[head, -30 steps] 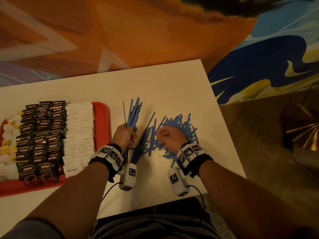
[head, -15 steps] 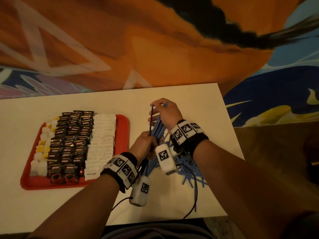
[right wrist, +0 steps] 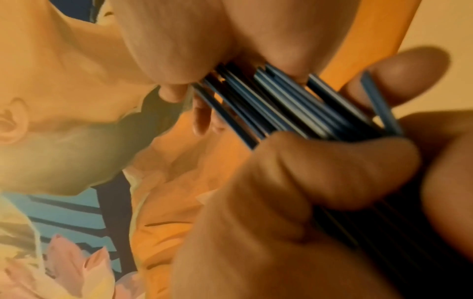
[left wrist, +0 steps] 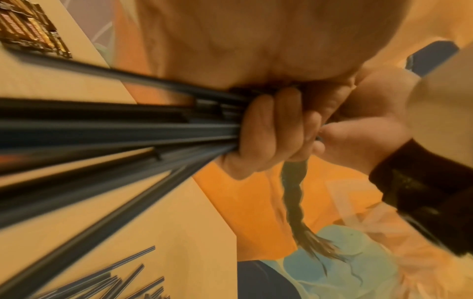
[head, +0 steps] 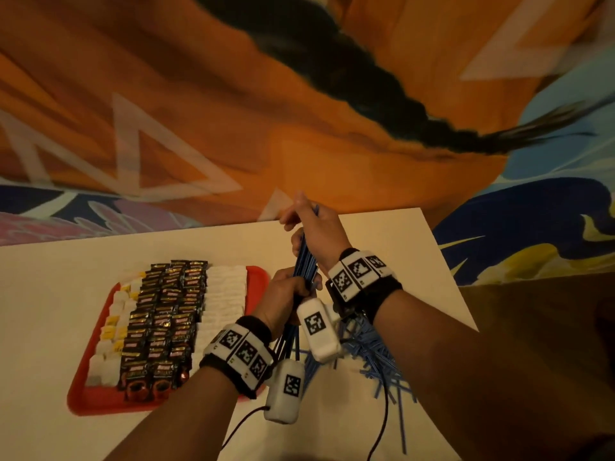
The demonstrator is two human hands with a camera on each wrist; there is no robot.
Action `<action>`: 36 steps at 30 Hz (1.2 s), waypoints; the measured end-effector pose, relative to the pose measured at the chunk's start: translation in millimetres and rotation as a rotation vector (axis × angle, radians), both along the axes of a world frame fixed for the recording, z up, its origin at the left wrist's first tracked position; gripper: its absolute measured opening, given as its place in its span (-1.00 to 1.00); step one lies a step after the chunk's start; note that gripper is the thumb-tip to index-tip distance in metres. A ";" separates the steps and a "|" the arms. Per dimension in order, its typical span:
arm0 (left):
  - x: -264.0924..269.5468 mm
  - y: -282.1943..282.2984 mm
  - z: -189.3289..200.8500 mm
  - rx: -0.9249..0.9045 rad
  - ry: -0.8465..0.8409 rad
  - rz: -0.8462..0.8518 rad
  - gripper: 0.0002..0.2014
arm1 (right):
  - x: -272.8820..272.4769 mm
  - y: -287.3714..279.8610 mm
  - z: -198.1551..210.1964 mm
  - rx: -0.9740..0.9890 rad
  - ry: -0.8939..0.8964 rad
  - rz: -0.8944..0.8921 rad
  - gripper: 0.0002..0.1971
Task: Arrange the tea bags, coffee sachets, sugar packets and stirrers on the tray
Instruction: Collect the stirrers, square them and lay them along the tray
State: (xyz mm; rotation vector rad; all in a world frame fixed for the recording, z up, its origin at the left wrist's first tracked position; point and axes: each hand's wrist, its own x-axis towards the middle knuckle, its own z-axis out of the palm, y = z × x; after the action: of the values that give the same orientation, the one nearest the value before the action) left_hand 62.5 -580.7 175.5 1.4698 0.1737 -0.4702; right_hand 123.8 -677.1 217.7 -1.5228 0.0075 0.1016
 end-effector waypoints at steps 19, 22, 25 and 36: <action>47.3 58.9 73.7 -0.186 -0.157 0.004 -0.75 | 0.2 21.6 60.3 -0.042 -0.030 0.014 -0.55; 59.9 73.7 88.9 -0.300 -0.164 0.062 -0.59 | -19.5 22.3 40.9 -0.096 0.125 0.164 -0.55; 69.5 79.6 101.6 -0.410 -0.172 0.097 -0.55 | -33.3 40.5 29.6 -0.132 0.234 0.381 -0.51; 75.9 88.6 123.2 -0.563 -0.123 0.198 -0.59 | -30.9 70.2 52.8 -0.419 0.080 0.314 -0.72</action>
State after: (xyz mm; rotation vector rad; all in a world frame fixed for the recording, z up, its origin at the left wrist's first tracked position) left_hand 138.4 -492.1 298.7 0.9141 0.0776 -0.2376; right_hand 92.9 -606.9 270.5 -1.9288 -0.1562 0.4340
